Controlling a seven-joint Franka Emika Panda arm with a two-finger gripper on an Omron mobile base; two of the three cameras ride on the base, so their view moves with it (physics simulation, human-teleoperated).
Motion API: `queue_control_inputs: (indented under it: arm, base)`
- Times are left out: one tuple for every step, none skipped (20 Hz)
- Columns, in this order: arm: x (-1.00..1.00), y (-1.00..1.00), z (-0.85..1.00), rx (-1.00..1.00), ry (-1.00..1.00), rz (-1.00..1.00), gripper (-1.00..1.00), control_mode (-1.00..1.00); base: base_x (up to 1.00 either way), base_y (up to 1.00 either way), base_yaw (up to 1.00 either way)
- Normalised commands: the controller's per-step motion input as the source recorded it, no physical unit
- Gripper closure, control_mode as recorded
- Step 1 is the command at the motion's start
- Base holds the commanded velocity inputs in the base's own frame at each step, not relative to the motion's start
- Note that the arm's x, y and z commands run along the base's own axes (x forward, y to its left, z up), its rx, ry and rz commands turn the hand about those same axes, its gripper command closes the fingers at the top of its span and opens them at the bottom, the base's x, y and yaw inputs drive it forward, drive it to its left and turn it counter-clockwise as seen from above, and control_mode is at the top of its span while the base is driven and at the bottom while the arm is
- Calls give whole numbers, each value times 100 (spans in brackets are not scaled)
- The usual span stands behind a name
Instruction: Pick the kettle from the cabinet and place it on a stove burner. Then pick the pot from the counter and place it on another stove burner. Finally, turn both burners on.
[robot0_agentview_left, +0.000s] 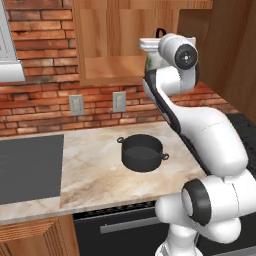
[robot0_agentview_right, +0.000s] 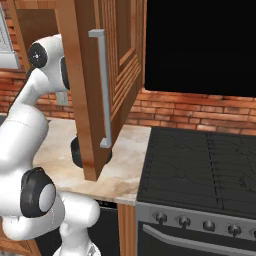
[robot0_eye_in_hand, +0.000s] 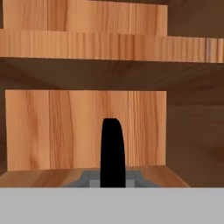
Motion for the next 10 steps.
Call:
queue_control_inputs:
  arm:
    - [-70,0,3,0,0,-2,100,-100]
    - [-69,0,1,0,0,-2,100,-100]
    - [-69,0,0,0,0,-2,100,-100]
    - [-69,0,0,0,0,-2,100,-100]
    - [-69,0,0,0,0,-2,100,-100]
    - [-68,0,0,0,0,-1,100,-100]
    - [-69,0,0,0,0,-1,100,-100]
    - [-69,0,0,0,0,-1,100,-100]
    - [-69,0,0,0,0,-1,100,-100]
    - [-68,0,0,0,0,-1,100,-100]
  base:
    - [0,0,0]
    - [0,0,0]
    - [0,0,0]
    - [0,0,0]
    - [0,0,0]
    - [0,0,0]
    - [0,0,0]
    - [0,0,0]
    - [0,0,0]
    - [0,0,0]
